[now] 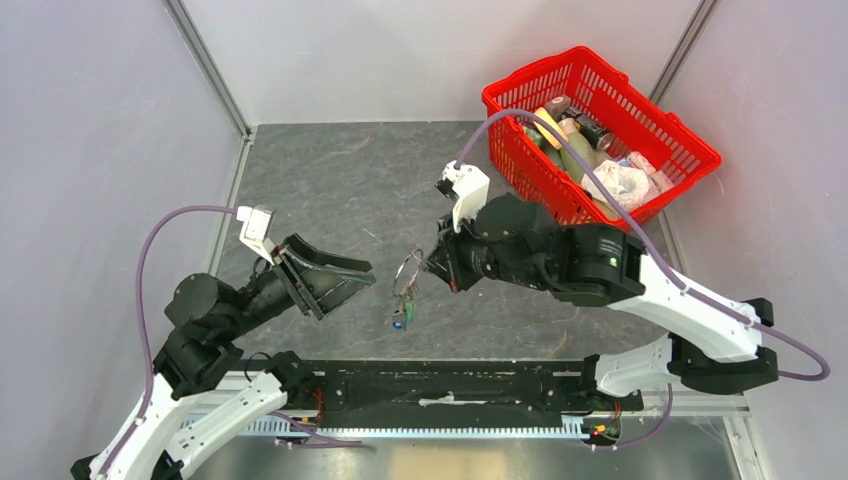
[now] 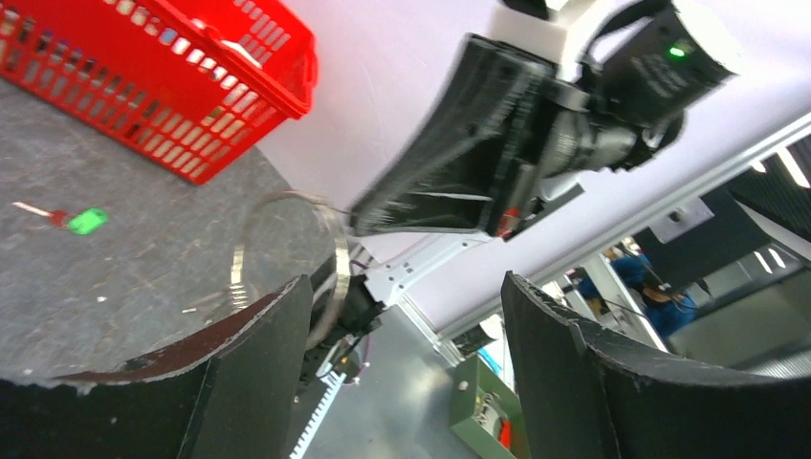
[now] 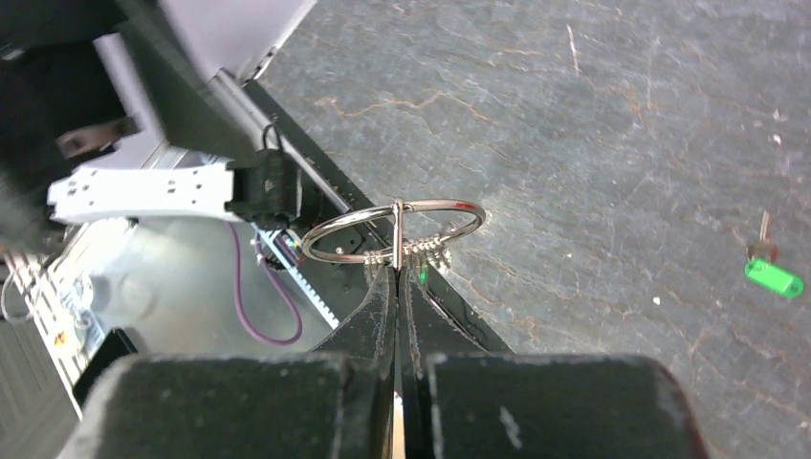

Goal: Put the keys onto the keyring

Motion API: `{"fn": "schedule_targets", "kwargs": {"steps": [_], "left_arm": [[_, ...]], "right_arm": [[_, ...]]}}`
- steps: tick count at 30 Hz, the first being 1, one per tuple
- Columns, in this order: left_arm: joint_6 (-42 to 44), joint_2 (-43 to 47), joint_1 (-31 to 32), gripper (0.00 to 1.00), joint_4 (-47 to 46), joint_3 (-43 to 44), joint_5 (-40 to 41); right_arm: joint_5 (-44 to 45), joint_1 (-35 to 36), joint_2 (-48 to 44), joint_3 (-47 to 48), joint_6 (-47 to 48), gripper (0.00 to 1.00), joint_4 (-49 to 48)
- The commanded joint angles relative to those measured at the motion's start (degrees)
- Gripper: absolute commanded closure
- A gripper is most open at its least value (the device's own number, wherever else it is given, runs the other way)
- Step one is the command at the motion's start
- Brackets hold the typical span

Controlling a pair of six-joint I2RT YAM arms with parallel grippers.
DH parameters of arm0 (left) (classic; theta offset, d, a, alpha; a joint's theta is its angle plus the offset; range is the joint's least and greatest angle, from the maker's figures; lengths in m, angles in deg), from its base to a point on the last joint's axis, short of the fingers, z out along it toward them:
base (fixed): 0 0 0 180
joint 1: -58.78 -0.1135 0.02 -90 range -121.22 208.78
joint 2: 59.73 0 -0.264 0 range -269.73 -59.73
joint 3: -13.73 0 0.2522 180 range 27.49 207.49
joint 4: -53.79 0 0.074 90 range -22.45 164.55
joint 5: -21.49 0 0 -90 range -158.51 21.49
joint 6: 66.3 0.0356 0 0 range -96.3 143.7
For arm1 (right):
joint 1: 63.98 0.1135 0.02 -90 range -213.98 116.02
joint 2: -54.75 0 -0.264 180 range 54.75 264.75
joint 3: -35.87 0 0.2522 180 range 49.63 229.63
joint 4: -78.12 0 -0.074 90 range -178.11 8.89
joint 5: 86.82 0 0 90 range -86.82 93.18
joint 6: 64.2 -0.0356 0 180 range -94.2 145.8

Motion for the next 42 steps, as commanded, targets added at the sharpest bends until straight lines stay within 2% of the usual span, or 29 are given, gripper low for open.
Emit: {"fn": "schedule_targets", "kwargs": {"steps": [1, 12, 17, 22, 27, 33, 42], "left_arm": [[-4.57, -2.42, -0.02, 0.22, -4.93, 1.23, -6.02], [-8.24, -2.42, -0.03, 0.24, -7.98, -3.92, -5.94], [-8.42, -3.42, -0.03, 0.25, -10.94, -7.71, -5.72], [-5.28, -4.31, -0.03, 0.26, -10.72, -10.63, -3.03], [-2.55, -2.59, -0.03, 0.26, -10.55, -13.5, 2.24], [-2.02, -0.88, -0.03, 0.26, -10.66, -16.29, 5.22], [-4.99, -0.82, -0.03, 0.26, -13.85, -20.21, 7.68]], "right_arm": [[3.12, -3.81, 2.16, 1.14, -8.76, 1.0, -0.52], [-4.76, -14.62, 5.21, -3.01, -20.42, 1.0, -5.42], [-12.75, -18.86, 6.2, -7.49, -25.41, 1.0, -9.76], [-18.83, -19.7, 6.39, -9.94, -27.77, 1.0, -13.15], [-23.81, -20.72, 2.54, -15.91, -31.14, 1.0, -18.39], [-25.19, -21.47, -3.32, -23.85, -35.18, 1.0, -23.87], [-26.44, -21.49, -6.71, -30.4, -40.89, 1.0, -31.37]]}}
